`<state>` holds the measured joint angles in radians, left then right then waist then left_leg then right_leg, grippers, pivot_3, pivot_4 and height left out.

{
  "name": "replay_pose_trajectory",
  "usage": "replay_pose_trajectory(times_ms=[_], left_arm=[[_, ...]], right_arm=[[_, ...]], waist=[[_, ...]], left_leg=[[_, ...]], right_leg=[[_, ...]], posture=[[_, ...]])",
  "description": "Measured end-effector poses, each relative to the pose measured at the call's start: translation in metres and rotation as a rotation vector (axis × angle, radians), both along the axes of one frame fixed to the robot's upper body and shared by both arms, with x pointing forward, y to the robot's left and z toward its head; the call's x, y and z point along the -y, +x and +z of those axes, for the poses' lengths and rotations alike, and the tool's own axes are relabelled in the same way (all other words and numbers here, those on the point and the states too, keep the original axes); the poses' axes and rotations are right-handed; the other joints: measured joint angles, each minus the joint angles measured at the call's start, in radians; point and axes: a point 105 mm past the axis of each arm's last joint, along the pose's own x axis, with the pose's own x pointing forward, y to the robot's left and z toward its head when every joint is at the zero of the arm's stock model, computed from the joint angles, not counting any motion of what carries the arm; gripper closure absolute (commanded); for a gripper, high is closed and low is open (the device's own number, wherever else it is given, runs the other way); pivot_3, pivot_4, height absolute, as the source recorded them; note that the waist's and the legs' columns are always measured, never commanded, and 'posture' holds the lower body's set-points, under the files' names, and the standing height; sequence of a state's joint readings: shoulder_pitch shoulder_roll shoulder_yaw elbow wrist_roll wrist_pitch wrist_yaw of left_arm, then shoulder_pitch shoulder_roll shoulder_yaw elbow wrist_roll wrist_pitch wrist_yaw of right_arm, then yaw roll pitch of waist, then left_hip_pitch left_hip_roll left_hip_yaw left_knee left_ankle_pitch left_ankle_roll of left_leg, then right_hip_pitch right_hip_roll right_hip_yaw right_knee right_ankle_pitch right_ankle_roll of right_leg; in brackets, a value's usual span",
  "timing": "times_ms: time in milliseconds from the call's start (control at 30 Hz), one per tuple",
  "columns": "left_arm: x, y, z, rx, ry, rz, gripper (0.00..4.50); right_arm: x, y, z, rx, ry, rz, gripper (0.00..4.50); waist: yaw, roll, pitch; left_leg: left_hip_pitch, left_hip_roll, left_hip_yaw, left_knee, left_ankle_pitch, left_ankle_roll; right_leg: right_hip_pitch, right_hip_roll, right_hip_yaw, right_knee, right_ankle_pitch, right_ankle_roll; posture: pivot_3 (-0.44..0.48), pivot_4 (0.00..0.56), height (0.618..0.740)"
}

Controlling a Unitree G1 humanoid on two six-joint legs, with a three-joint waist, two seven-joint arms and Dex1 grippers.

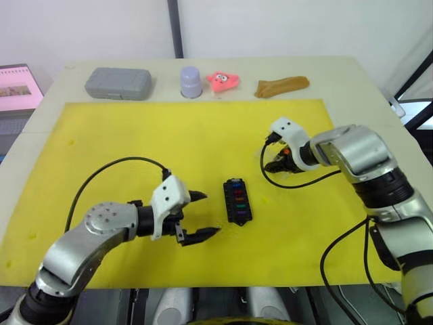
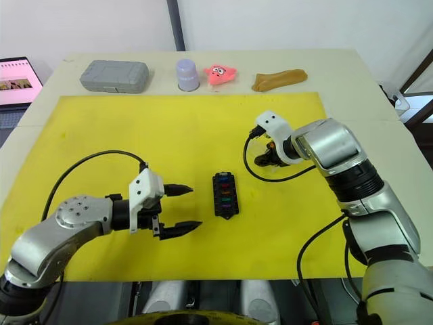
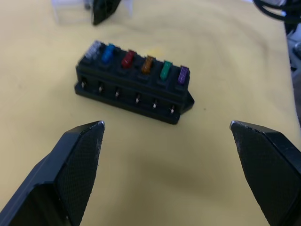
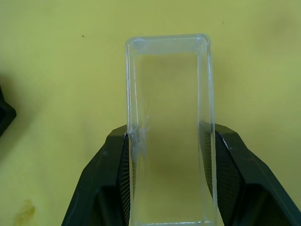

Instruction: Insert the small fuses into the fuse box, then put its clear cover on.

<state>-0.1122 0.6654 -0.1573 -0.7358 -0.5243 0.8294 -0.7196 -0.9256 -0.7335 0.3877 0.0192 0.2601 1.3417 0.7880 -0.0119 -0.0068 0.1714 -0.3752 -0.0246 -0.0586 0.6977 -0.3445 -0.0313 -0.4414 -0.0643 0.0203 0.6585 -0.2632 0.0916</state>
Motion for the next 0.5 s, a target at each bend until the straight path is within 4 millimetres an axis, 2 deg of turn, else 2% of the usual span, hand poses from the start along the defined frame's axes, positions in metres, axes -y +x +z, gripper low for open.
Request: replay_pose_trajectory(times_ms=[67, 167, 333, 500], left_arm=[[0.007, -0.003, -0.008, -0.015, 0.026, 0.020, 0.00], [0.006, -0.005, -0.020, -0.034, 0.065, 0.082, 0.00], [0.014, -0.006, -0.028, -0.048, 0.050, 0.154, 0.00], [0.022, -0.006, -0.032, -0.053, 0.028, 0.212, 0.00]], right_arm=[[-0.002, 0.001, 0.006, 0.014, 0.003, 0.009, 2.82], [-0.007, 0.003, 0.019, 0.046, 0.011, 0.025, 2.82], [-0.019, 0.003, 0.040, 0.089, 0.042, 0.073, 2.82], [-0.022, 0.002, 0.044, 0.089, 0.055, 0.076, 2.82]], waist=[[-0.001, 0.000, 0.000], [-0.004, 0.000, 0.000], [0.001, 0.000, 0.000], [0.002, 0.000, 0.000]], left_leg=[[0.000, 0.000, 0.000, 0.000, 0.000, 0.000], [0.000, 0.001, 0.000, -0.001, 0.000, 0.000], [0.000, 0.000, 0.000, 0.000, 0.000, 0.000], [0.000, -0.001, 0.000, 0.000, 0.000, 0.000]], right_leg=[[0.000, 0.000, 0.000, 0.000, 0.000, 0.000], [-0.001, 0.000, 0.000, 0.000, 0.000, 0.000], [0.000, 0.000, 0.000, 0.000, 0.000, 0.000], [0.000, -0.001, 0.001, -0.001, 0.000, 0.000]], posture=[[0.000, 0.150, 0.740], [0.000, 0.150, 0.740], [0.000, 0.150, 0.740], [0.000, 0.150, 0.740]])
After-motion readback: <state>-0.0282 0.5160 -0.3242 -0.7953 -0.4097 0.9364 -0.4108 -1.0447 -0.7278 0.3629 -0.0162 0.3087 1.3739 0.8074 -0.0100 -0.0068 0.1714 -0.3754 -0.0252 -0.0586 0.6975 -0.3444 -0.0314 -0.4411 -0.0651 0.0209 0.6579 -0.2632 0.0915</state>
